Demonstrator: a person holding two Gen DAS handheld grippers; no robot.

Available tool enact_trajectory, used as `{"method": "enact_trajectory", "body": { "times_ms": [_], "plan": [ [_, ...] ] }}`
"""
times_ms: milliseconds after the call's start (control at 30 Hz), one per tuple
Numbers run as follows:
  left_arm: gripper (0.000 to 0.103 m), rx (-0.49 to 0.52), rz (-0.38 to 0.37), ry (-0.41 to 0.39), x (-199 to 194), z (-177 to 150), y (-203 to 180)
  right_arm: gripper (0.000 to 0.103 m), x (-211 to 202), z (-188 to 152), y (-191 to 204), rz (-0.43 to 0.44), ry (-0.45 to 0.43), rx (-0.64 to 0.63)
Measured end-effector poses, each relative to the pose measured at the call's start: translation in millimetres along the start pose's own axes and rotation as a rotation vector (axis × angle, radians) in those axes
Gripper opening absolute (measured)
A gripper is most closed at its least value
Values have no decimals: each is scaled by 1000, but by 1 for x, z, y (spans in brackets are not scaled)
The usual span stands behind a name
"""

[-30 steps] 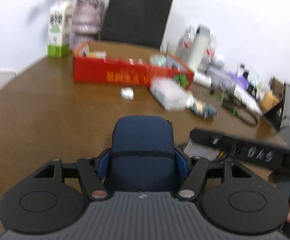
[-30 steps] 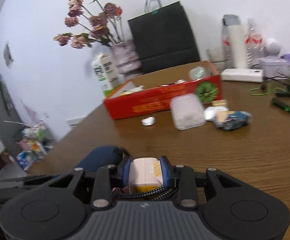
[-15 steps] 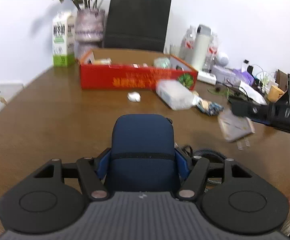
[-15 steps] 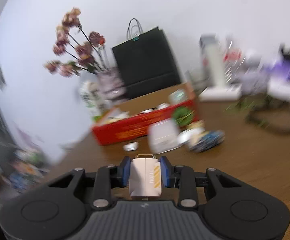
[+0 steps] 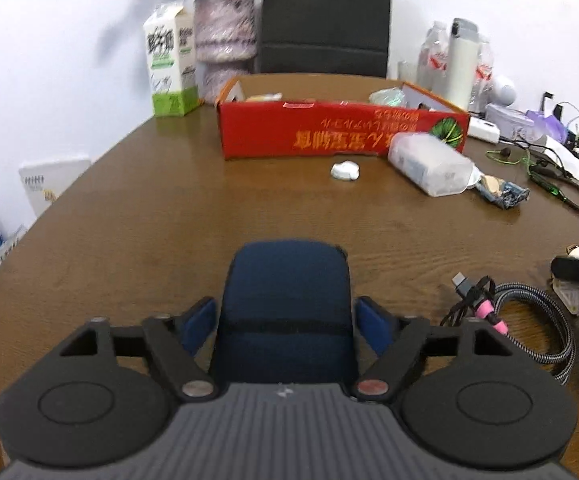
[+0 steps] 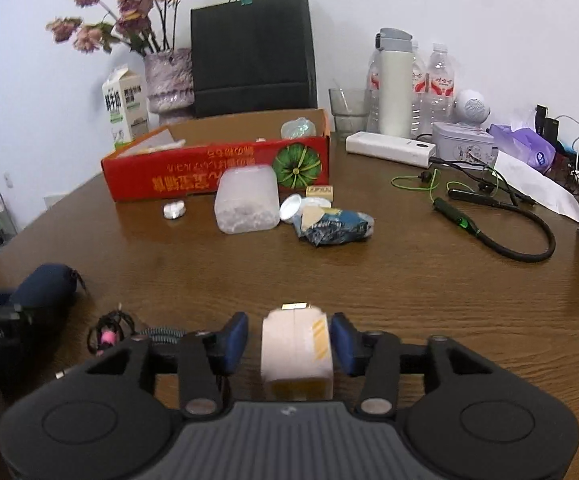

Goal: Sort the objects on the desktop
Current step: 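Grasp the navy case with left tool while right tool grasps white charger, then carry the navy case and white charger over the red box and release both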

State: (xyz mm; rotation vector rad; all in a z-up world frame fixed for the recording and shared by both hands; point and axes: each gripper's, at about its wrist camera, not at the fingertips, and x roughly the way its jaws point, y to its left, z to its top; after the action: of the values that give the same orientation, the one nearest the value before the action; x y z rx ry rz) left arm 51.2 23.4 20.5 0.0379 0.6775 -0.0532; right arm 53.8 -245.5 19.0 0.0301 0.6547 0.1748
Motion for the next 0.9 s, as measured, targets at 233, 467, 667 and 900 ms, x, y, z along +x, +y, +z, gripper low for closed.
{"method": "enact_trajectory", "body": {
  "times_ms": [233,467,667,900],
  "plan": [
    [68,-45,-29,13,9,-3,7,31,-7,-18,11,16,23,-52],
    [65,-68,-49,-15,-20,-5,1,31,-43,-17,19,42,-42,-42],
    [65,-88,-77,-78,-30,22,-8,31,-57,11,20,123,-96,-35],
    [65,-80,-77,-122,3,100,-17,31,-8,86,9,154,-131,-31]
  ]
}}
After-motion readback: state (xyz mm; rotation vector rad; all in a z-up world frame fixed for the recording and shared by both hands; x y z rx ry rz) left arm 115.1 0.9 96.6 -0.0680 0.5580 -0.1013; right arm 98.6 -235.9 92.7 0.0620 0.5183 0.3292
